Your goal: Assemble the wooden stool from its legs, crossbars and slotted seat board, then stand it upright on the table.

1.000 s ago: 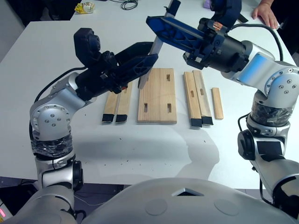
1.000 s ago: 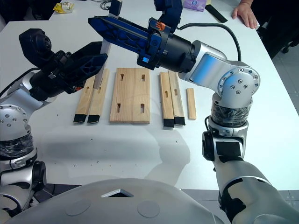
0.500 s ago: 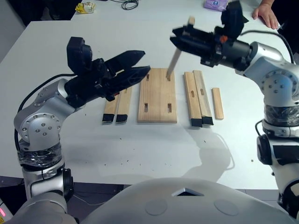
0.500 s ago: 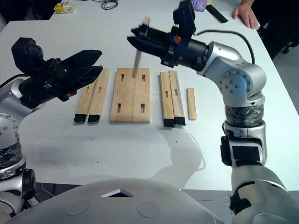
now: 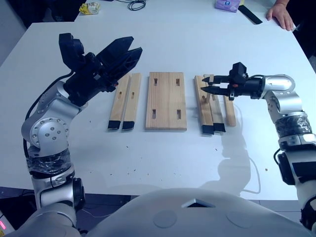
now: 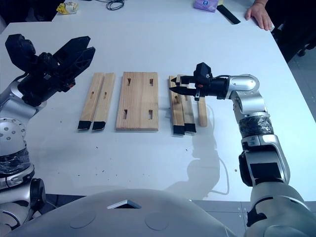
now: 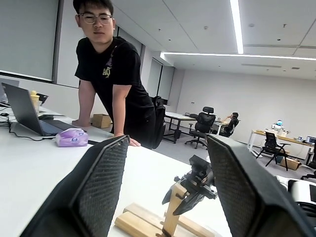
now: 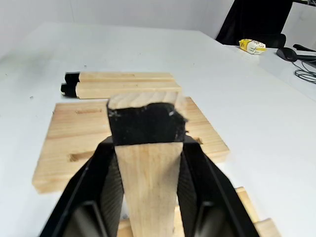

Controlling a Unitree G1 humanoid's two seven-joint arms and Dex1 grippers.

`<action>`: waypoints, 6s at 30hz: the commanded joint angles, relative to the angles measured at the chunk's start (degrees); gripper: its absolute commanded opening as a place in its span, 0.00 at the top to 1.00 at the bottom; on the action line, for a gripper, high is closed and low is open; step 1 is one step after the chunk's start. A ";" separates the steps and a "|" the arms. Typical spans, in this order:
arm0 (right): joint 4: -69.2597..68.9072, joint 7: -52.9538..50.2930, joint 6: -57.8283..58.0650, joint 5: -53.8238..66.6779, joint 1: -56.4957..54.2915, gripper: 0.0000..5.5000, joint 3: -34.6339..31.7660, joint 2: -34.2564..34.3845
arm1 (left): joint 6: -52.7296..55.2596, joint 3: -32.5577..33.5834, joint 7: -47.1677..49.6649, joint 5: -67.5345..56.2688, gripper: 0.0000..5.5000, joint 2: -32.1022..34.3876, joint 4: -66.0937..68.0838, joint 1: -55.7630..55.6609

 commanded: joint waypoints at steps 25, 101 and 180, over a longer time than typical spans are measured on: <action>12.11 4.99 -2.85 -4.94 -5.49 0.76 -4.76 0.35 | -1.34 -0.80 1.15 1.67 0.48 -1.95 -1.08 3.64; -7.34 -6.41 2.36 3.58 16.87 0.76 -11.00 5.91 | 4.24 -2.75 -5.22 4.18 0.48 2.97 8.32 -4.73; -14.44 -16.38 8.51 3.91 28.51 0.76 -3.99 2.82 | 5.82 0.29 -0.63 2.99 0.48 -0.61 5.66 -2.61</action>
